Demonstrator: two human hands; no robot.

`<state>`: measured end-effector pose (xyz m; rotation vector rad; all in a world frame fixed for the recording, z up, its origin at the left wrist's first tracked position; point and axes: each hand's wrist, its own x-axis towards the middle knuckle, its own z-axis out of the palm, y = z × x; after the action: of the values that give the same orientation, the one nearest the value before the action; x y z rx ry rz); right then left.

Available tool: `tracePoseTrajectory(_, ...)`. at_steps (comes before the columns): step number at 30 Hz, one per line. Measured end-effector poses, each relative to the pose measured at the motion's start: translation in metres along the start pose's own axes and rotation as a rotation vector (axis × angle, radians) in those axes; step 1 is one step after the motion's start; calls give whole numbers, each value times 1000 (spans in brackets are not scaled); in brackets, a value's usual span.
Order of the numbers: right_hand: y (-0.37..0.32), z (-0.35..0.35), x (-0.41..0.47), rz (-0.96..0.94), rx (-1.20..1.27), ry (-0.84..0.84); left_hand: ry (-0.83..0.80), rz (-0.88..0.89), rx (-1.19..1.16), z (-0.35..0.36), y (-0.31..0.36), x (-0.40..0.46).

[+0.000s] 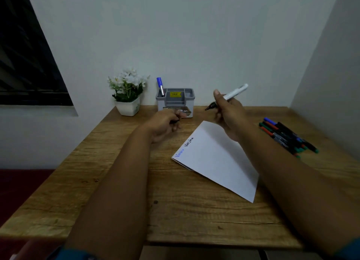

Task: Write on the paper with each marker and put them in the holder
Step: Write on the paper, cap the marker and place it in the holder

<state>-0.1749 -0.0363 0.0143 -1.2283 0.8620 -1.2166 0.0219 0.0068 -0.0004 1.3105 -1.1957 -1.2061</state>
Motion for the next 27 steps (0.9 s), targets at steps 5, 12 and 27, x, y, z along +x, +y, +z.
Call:
tracePoseTrajectory(5,0,4,-12,141,315,-21,-88,84,-323,3,-2,-3)
tracePoseTrajectory(12,2,8,-20,-63,135,-34,13,213,-465,22,2,-3)
tracePoseTrajectory(27,13,12,-25,-116,116,-144,7,301,-307,36,0,-4)
